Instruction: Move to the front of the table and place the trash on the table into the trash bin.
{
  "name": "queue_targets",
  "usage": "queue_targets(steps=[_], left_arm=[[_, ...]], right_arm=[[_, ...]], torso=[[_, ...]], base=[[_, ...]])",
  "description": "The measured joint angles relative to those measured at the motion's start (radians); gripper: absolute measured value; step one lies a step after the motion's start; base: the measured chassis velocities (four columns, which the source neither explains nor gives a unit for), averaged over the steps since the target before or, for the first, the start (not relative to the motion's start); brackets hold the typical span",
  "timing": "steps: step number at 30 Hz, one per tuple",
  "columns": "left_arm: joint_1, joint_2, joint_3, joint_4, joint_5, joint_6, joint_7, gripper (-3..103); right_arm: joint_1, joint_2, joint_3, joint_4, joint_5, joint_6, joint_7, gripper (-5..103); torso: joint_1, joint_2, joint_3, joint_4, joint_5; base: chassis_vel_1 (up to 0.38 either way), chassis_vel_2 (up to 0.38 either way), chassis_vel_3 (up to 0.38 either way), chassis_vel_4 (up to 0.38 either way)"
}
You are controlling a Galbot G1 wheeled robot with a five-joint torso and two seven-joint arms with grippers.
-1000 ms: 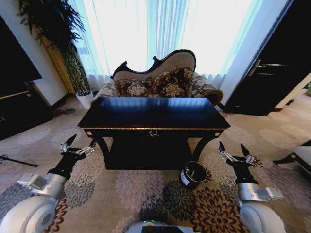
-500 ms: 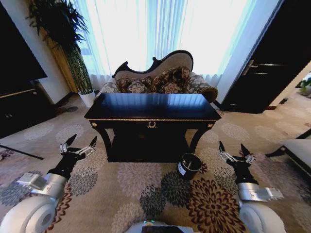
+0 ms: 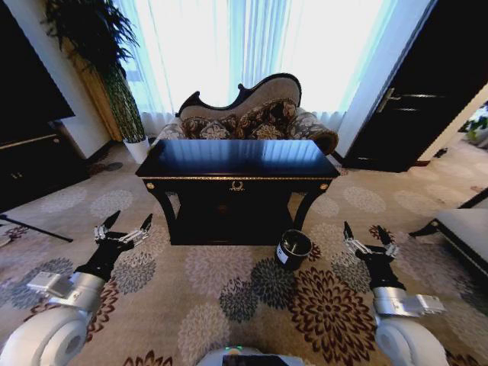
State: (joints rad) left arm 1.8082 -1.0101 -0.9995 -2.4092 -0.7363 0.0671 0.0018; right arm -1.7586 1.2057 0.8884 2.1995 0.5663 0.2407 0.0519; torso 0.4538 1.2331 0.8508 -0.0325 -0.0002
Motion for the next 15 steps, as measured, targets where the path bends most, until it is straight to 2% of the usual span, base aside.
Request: queue_targets(steps=[15], left_arm=[[0.000,0.000,0.000,0.000,0.000,0.000,0.000,100]], right_arm=[[0.000,0.000,0.000,0.000,0.000,0.000,0.000,100]], torso=[[0.000,0.000,0.000,0.0000,0.0000]], base=[[0.169,-0.171,-0.169,0.175]])
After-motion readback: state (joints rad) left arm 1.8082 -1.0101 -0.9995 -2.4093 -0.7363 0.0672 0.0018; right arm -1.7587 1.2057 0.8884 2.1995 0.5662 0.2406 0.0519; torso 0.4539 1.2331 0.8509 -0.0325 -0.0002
